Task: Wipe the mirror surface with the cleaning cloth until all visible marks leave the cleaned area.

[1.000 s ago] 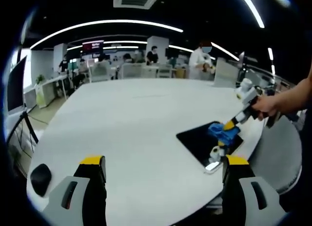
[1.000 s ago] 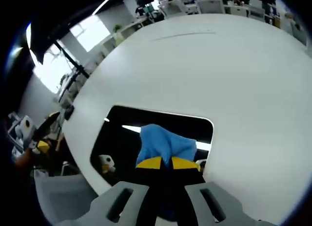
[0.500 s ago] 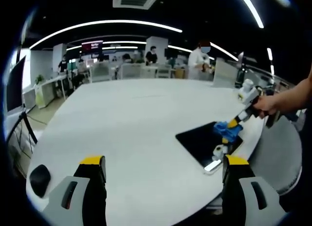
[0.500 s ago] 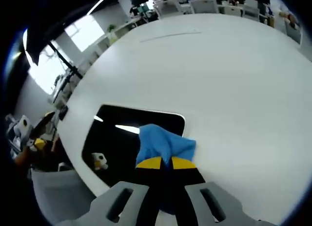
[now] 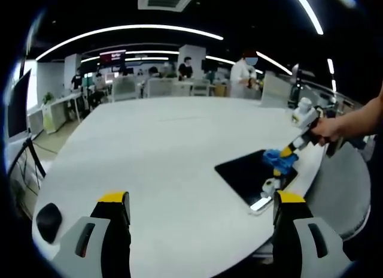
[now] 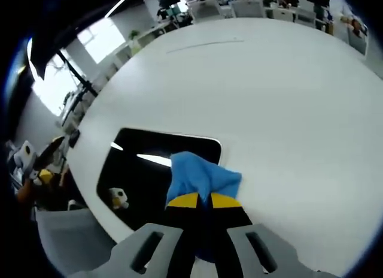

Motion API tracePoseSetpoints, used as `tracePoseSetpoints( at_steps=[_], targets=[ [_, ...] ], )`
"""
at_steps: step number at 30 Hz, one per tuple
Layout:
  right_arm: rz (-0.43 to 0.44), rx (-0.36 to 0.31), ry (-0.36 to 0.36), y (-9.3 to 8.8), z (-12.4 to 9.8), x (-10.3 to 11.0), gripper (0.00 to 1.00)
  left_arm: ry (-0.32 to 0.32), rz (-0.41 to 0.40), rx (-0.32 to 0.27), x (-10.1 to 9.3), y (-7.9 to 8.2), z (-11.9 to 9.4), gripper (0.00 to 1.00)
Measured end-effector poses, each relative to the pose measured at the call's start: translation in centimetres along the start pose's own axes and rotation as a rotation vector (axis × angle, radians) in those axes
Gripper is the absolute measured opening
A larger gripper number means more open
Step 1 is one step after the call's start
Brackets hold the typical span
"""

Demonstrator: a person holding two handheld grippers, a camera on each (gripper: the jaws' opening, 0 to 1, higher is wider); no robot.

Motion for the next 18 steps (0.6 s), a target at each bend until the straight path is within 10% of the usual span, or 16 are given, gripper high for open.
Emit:
tracePoseSetpoints(
  at_steps=[18],
  targets=[
    [0.037, -0.001, -0.002, -2.4, -1.2, 1.1, 0.01, -0.003, 0.010, 0.000, 0.0, 0.2, -0.1, 1.00]
  ],
)
Point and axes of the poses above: the point that each gripper's makers call its tool centre point, and the gripper's own axes: z roughly forward along the fingers, x roughly to its left, y roughly out of its top, the point moved 6 cm from there along -z, roughly backward along the fingers, and after that the axes turned 9 degrees about -z, right-handed, at the moved point
